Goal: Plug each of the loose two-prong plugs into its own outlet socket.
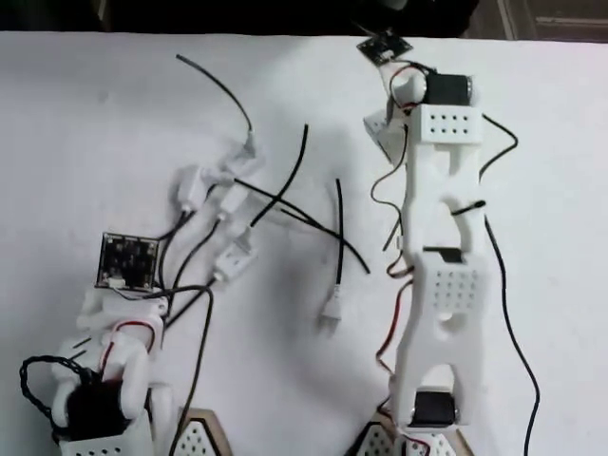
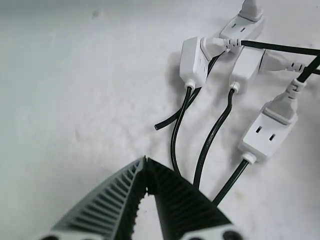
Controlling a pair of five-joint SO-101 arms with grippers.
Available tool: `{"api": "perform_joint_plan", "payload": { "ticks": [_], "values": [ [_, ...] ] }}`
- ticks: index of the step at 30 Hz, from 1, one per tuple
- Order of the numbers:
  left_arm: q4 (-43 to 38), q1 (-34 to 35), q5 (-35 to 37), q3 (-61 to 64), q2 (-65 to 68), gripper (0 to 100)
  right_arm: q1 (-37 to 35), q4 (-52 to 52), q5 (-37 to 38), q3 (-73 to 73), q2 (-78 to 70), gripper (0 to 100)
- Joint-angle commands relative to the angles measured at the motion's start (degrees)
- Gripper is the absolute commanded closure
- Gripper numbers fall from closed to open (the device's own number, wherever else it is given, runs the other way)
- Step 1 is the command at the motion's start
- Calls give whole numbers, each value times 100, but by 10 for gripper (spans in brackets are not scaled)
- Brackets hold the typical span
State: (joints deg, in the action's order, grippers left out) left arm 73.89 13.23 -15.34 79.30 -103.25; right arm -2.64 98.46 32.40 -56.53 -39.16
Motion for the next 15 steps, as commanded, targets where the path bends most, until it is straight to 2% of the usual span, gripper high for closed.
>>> {"api": "perform_joint_plan", "payload": {
  "ticks": [1, 4, 9, 15],
  "values": [
    [-132, 48, -44, -18, -22, 976, -224, 22, -18, 1415, 1763, 981],
    [-132, 198, -26, -26, -22, 976, -470, 13, 281, 2822, 3064, 981],
    [-440, 769, 510, -26, -22, 976, -989, 4, 404, 4870, 5007, 981],
    [-492, 989, 545, -18, -31, 976, -1130, -119, 580, 6857, 6070, 981]
  ]
}}
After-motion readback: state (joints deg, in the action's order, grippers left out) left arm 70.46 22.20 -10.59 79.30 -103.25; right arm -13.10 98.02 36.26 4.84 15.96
